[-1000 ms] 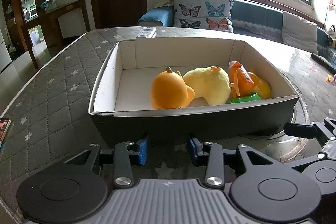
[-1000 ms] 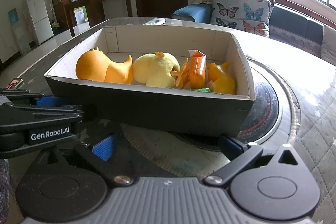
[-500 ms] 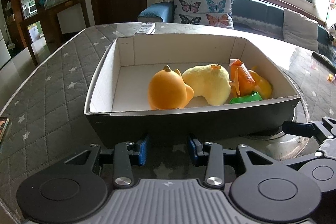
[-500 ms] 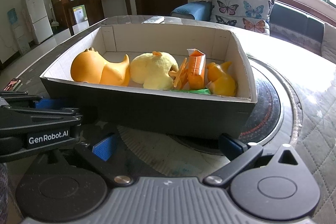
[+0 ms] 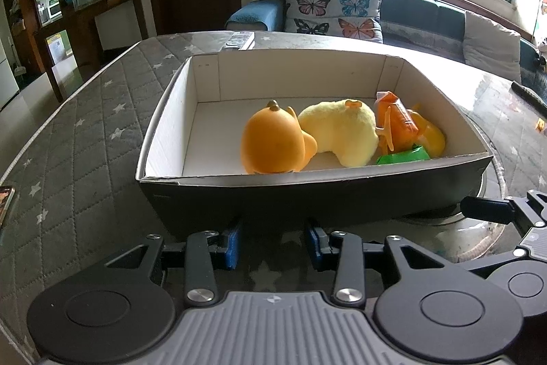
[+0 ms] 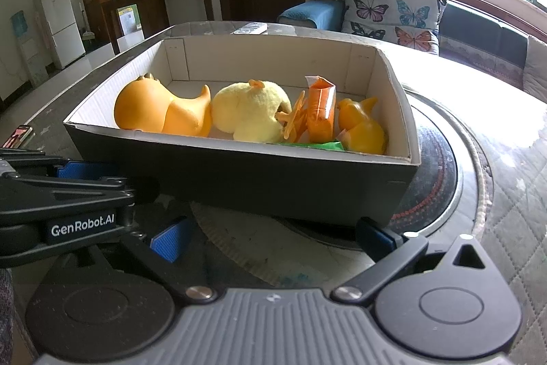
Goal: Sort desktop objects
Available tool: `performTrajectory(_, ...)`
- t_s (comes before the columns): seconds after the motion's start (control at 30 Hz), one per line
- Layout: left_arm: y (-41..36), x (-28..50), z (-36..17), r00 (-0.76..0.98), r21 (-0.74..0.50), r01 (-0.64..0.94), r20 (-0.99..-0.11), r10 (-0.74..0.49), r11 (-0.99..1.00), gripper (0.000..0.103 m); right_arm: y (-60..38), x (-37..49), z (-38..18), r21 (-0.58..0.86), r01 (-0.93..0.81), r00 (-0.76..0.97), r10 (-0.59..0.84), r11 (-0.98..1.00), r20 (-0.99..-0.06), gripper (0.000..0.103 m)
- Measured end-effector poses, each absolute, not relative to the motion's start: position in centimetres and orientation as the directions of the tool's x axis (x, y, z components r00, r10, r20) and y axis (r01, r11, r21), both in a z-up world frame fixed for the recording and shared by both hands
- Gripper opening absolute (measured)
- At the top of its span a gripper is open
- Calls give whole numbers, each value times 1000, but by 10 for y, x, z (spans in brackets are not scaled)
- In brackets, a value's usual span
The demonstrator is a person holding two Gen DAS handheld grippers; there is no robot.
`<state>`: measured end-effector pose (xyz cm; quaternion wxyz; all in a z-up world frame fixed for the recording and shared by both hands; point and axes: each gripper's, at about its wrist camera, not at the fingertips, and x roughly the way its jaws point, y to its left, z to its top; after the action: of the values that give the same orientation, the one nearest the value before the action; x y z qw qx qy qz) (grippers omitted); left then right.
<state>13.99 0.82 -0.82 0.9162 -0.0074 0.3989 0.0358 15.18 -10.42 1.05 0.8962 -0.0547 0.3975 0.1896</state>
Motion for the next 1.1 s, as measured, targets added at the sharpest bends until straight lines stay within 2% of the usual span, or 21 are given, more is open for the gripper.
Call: performTrajectory(1.1, 4, 141, -9, 667, 22, -82, -741, 72, 996, 37, -105, 152, 10, 54, -377, 608, 291, 925, -739, 103)
